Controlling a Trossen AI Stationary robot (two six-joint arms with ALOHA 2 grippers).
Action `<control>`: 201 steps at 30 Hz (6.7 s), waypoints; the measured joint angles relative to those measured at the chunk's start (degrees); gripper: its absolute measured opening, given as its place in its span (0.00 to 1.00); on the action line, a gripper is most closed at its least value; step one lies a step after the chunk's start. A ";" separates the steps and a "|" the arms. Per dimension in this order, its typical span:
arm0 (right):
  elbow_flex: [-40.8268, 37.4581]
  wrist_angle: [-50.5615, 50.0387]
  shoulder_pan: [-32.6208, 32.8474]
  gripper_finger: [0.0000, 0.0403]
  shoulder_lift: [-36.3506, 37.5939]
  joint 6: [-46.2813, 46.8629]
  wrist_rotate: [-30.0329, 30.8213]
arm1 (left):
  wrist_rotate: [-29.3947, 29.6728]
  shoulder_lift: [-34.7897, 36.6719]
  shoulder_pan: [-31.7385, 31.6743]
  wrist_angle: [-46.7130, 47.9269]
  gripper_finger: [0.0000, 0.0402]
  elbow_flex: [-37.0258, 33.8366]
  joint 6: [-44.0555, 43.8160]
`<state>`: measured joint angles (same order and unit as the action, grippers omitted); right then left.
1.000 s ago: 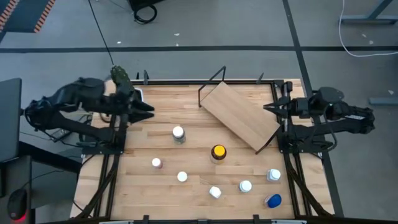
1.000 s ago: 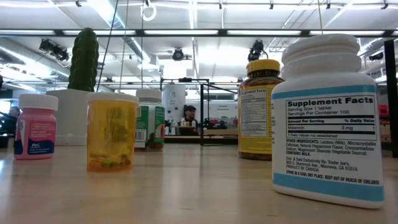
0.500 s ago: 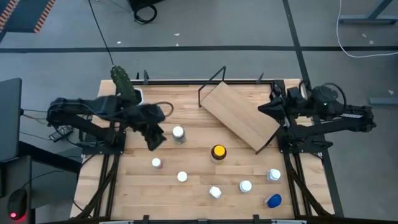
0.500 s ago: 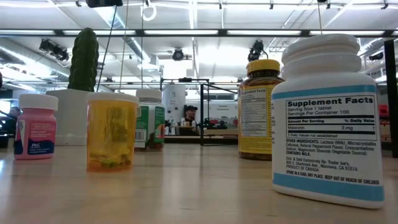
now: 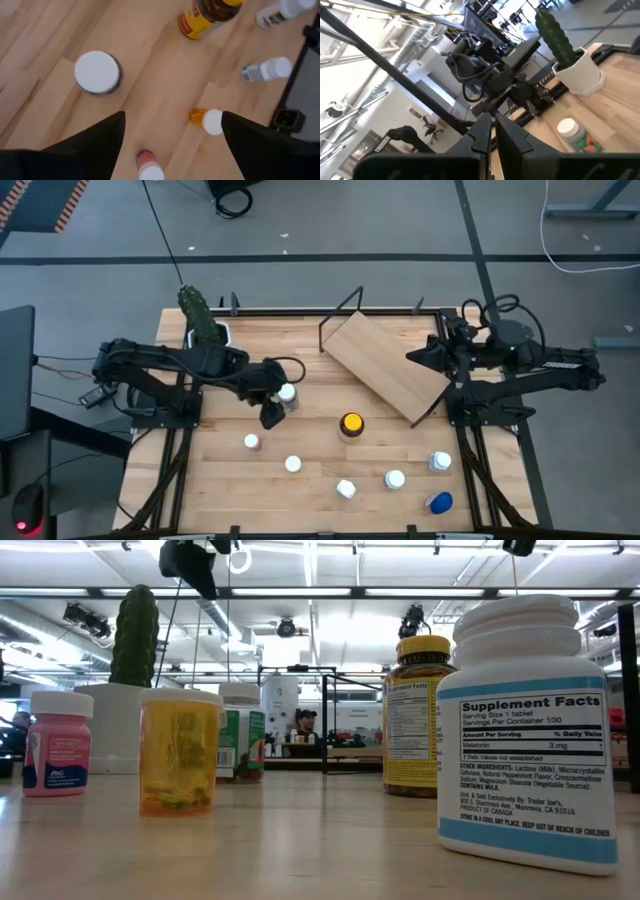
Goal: Pick and place medicine bottles onto shelf by color
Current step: Put the large yellow medicine bottle on the shelf
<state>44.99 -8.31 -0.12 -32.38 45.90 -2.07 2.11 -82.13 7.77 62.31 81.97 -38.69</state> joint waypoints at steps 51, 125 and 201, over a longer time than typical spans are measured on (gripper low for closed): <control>-0.01 2.88 0.00 0.49 -10.47 0.04 8.34 | 4.92 0.01 -3.14 -0.22 0.86 0.00 7.68; 36.96 -45.78 14.16 0.85 -63.67 -15.48 8.02 | 0.85 1.65 -7.29 4.41 0.86 19.87 6.22; 44.35 -52.47 -31.60 0.56 -64.80 -36.35 11.08 | 2.14 1.62 -4.11 6.08 0.86 19.71 -2.28</control>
<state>89.34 -60.78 -31.71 -97.19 9.55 9.02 4.25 -80.51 3.66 68.39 101.69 -40.97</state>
